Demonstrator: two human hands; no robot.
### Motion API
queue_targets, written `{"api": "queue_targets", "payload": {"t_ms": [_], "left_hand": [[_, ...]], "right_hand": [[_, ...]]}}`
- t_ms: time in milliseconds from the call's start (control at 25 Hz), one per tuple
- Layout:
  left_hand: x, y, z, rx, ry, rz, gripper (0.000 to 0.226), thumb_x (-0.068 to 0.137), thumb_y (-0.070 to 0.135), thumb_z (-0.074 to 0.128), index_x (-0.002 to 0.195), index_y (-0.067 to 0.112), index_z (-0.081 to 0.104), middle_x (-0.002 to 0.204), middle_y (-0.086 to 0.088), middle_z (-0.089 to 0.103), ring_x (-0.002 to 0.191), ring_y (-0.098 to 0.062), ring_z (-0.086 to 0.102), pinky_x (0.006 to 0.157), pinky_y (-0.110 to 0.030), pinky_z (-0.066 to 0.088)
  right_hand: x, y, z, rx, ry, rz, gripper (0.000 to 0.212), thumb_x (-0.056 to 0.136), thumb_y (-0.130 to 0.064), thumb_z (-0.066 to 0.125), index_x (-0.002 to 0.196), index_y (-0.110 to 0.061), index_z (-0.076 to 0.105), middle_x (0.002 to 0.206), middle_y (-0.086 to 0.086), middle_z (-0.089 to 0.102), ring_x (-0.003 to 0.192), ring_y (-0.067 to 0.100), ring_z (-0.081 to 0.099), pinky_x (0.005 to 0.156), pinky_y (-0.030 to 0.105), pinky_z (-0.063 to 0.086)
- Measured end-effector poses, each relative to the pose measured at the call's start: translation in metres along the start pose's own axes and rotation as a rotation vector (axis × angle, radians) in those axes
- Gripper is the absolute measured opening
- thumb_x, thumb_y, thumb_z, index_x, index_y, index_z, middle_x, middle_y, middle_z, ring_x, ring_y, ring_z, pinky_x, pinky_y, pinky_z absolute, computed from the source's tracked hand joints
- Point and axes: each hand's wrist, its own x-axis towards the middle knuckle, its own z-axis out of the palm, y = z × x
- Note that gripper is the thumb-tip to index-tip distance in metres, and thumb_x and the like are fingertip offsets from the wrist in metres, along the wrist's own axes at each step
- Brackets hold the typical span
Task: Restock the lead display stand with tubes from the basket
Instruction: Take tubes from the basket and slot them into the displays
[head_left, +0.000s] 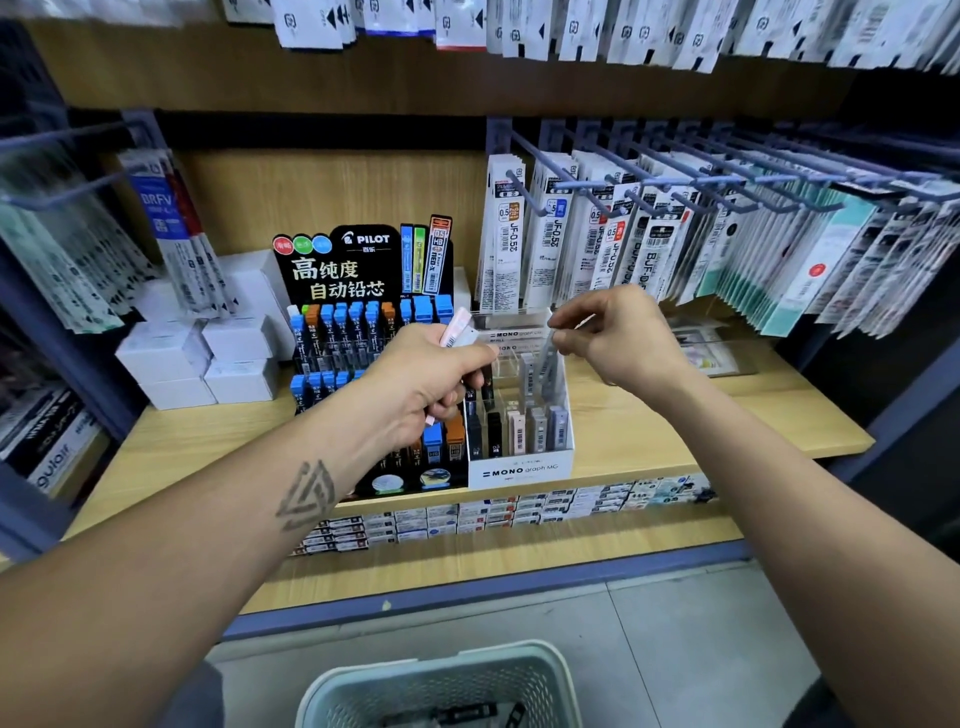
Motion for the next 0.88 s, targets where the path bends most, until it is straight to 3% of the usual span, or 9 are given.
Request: {"api": "queue_targets", "payload": {"t_ms": [120,240,400,600,880], "left_hand": [[-0.001,0.004,-0.002,-0.015,0.012,0.019,0.008,0.094,0.013,0.069,0.091,0.008,0.064,0.061,-0.004,0.053,0.038,-0.008,0.032,0.035,-0.016,0.022],[0.000,0.008,-0.003,-0.031,0.018,0.041,0.010,0.095,0.013,0.068,0.087,0.009,0.061,0.061,-0.005,0.052,0.037,-0.007,0.033,0.034,-0.015,0.022],[0.001,0.008,-0.005,-0.020,0.021,0.051,0.011,0.094,0.013,0.068,0.086,0.010,0.061,0.060,-0.005,0.052,0.037,-0.007,0.032,0.034,-0.015,0.022],[0.001,0.006,-0.016,-0.004,0.023,0.042,0.011,0.093,0.015,0.070,0.087,0.010,0.062,0.062,-0.004,0.054,0.039,-0.008,0.033,0.034,-0.017,0.022],[-0.001,0.005,-0.012,0.008,0.018,0.026,0.014,0.094,0.015,0.068,0.101,0.004,0.063,0.064,-0.006,0.053,0.042,-0.010,0.033,0.036,-0.017,0.021]], "right_hand": [[0.011,-0.009,-0.007,0.033,0.099,-0.056,0.012,0.086,-0.008,0.076,0.090,-0.019,0.073,0.077,-0.008,0.070,0.074,0.009,0.068,0.070,0.017,0.052],[0.028,-0.011,-0.004,-0.028,0.200,-0.107,0.010,0.087,-0.008,0.075,0.093,-0.015,0.074,0.078,-0.009,0.067,0.072,0.002,0.064,0.065,0.006,0.048],[0.045,-0.002,0.019,-0.169,0.126,-0.157,0.008,0.086,-0.010,0.076,0.094,-0.013,0.077,0.084,0.000,0.071,0.084,0.017,0.068,0.086,0.031,0.056],[0.052,0.016,0.041,-0.265,0.034,-0.119,0.010,0.087,-0.012,0.075,0.096,-0.017,0.077,0.095,0.002,0.075,0.090,0.018,0.069,0.090,0.035,0.056],[0.062,0.018,0.054,-0.420,0.033,-0.181,0.015,0.092,-0.013,0.069,0.103,-0.016,0.078,0.106,0.005,0.074,0.098,0.027,0.068,0.092,0.039,0.055]]}}
